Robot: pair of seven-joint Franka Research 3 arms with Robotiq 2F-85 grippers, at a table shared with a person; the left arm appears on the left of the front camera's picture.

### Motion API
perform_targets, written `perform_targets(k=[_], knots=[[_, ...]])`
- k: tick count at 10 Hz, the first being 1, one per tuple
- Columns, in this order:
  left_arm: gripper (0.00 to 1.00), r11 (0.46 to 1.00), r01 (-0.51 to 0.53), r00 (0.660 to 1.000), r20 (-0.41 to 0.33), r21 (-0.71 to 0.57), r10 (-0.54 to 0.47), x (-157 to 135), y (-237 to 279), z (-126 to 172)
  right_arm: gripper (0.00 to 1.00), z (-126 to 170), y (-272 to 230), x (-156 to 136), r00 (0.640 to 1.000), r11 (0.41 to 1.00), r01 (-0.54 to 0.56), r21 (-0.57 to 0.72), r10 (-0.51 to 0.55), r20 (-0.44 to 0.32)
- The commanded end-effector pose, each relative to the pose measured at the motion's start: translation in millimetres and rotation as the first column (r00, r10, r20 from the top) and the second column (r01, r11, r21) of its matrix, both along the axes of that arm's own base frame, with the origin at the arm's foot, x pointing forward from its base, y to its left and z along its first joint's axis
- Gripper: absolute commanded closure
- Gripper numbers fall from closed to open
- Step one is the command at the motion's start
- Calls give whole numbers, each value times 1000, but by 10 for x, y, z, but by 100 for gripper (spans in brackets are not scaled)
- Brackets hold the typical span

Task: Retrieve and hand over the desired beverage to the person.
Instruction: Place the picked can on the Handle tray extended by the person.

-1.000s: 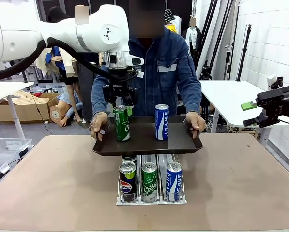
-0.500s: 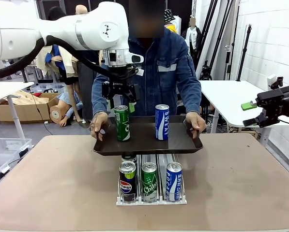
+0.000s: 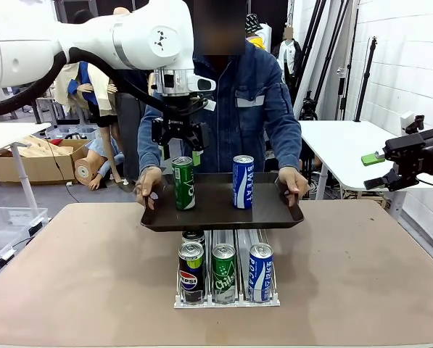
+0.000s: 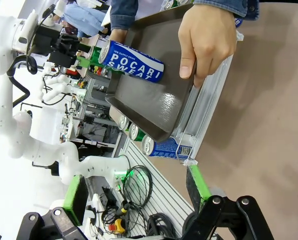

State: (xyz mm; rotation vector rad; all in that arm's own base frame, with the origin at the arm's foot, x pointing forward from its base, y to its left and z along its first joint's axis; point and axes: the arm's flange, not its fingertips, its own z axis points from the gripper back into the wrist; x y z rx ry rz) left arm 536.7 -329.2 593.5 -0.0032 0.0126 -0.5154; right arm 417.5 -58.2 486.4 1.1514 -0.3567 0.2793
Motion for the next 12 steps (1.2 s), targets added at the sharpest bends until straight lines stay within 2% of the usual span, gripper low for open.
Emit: perform_targets(k=[1, 10, 12], knots=[[0, 1000, -5, 1000, 2, -18, 5, 8, 8, -4, 0, 1, 5, 0, 1000, 1000, -3, 3, 3, 1], [0, 1000, 0, 1000, 1, -1, 0, 5, -1, -4, 0, 1, 5, 0, 1000, 1000, -3, 3, 3, 1], [0, 996, -44, 997, 56, -72, 48, -118, 108, 284, 0, 1, 5, 0, 1000, 1000, -3, 3, 3, 1]])
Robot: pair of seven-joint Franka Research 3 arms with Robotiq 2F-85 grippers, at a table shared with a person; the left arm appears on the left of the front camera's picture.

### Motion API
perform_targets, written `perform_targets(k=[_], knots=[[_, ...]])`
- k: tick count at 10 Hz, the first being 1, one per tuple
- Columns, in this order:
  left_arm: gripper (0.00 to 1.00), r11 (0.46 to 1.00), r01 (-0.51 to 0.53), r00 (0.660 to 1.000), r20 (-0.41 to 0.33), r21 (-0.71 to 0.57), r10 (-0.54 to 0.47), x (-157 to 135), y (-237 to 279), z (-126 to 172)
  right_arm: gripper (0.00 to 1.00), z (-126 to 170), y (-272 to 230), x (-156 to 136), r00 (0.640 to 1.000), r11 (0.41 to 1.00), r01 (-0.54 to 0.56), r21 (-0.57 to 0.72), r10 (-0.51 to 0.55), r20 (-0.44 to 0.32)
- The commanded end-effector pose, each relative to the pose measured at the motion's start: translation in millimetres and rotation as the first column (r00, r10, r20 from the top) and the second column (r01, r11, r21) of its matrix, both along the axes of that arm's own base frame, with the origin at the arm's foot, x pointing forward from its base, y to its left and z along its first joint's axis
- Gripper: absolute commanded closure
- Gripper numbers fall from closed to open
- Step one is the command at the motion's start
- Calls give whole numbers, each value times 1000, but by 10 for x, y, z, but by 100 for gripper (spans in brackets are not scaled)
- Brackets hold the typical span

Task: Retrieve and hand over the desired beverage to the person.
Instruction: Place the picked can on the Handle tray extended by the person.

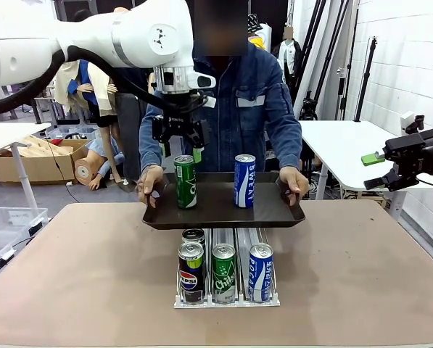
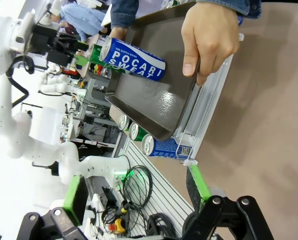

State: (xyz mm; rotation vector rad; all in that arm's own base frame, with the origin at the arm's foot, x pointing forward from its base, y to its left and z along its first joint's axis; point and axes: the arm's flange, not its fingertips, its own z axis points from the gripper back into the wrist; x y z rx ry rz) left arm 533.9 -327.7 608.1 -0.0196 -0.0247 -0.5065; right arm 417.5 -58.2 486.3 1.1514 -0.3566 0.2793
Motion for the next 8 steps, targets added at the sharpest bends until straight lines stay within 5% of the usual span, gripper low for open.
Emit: perform_targets(k=[1, 3, 8], knots=[[0, 995, -40, 998, 45, -90, 44, -132, 187, 285, 0, 1, 5, 0, 1000, 1000, -2, 3, 2, 1], [0, 984, -36, 994, 91, -172, 52, -296, 325, 580, 0, 1, 5, 0, 1000, 1000, -2, 3, 2, 1], [0, 907, -178, 951, 171, -381, 258, -1017, 1412, 878, 0, 1, 5, 0, 1000, 1000, -2, 3, 2, 1]])
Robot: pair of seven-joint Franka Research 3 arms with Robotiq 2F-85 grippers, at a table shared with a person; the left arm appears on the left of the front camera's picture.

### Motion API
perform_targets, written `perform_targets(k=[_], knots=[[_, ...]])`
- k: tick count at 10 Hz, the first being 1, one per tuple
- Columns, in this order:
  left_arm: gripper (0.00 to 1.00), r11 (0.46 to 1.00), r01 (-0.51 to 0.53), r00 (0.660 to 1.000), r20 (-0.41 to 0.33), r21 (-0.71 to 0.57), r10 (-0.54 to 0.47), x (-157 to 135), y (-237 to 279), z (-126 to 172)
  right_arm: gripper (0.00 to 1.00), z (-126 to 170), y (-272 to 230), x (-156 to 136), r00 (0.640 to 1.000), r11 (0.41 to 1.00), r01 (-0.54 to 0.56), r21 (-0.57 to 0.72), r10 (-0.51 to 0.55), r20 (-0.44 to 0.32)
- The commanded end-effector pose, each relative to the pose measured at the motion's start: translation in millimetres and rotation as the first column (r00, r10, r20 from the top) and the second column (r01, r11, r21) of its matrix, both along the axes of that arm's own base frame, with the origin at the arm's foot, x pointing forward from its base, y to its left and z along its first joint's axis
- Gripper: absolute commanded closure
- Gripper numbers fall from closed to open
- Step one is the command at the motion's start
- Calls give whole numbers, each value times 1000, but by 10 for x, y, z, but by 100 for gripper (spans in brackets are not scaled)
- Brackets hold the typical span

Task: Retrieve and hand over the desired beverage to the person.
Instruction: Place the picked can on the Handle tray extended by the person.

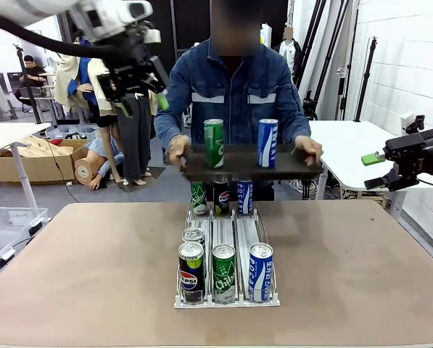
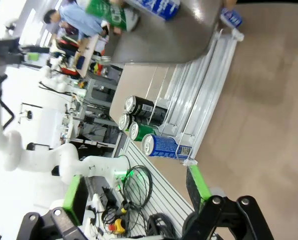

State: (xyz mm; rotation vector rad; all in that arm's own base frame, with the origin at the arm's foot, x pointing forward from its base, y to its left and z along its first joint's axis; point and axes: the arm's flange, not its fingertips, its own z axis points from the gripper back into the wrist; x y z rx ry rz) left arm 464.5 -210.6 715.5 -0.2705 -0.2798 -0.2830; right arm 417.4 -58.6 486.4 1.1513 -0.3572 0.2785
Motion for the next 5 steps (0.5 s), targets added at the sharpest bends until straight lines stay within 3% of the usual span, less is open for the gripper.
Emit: perform_targets(k=[1, 3, 5], knots=[[0, 991, -28, 996, 78, -132, 38, -517, 512, -206, 0, 1, 9, 0, 1000, 1000, -3, 3, 3, 1], [0, 949, -42, 987, 137, -314, 88, -919, 1124, -382, 0, 1, 9, 0, 1000, 1000, -3, 3, 3, 1], [0, 895, -10, 988, 136, -445, 78, -1034, 1535, -736, 0, 1, 9, 0, 1000, 1000, -3, 3, 3, 1]])
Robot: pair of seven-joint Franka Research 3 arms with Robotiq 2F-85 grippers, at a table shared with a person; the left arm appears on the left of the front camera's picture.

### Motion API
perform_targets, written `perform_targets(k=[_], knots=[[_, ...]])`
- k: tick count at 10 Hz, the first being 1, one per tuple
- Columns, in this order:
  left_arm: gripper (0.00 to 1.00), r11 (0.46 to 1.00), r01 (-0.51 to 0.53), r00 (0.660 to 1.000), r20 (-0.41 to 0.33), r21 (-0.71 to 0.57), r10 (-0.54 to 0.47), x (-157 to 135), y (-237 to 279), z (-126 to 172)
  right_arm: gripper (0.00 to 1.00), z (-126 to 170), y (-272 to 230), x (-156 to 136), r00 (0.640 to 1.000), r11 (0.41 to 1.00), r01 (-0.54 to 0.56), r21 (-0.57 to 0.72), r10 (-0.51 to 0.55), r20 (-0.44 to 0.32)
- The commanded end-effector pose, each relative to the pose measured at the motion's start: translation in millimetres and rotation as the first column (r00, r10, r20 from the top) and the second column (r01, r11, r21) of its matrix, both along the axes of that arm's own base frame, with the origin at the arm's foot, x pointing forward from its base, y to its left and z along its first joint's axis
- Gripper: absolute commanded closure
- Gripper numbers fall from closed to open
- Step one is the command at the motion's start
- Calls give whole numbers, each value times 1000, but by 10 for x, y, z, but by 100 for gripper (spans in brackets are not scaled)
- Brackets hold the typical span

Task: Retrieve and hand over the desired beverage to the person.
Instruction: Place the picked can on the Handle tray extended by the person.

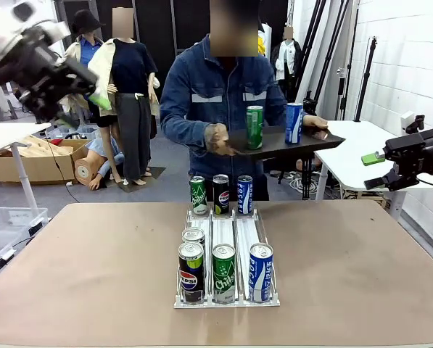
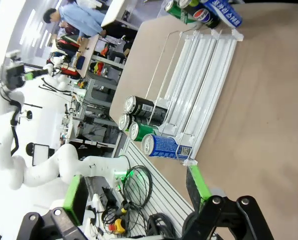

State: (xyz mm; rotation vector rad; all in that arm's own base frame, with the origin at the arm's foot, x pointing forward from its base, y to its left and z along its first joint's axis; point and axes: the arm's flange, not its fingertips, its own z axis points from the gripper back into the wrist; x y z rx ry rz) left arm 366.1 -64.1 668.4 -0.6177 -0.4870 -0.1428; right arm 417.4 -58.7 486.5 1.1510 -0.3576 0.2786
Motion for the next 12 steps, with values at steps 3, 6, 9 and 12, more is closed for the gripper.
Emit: perform_targets(k=[3, 6, 9, 12], knots=[[0, 952, 113, 994, 36, -285, -107, 278, 429, -854, 0, -1, 10, 0, 1000, 1000, -4, 3, 4, 1], [0, 883, 117, 992, 16, -455, -123, 700, 508, -1203, 0, -1, 10, 0, 1000, 1000, -4, 3, 4, 1], [0, 806, 107, 988, -26, -582, -150, 809, 579, -1427, 0, -1, 10, 0, 1000, 1000, -4, 3, 4, 1], [0, 751, 118, 974, -72, -649, -215, 946, 696, -1743, 0, -1, 10, 0, 1000, 1000, -4, 3, 4, 1]])
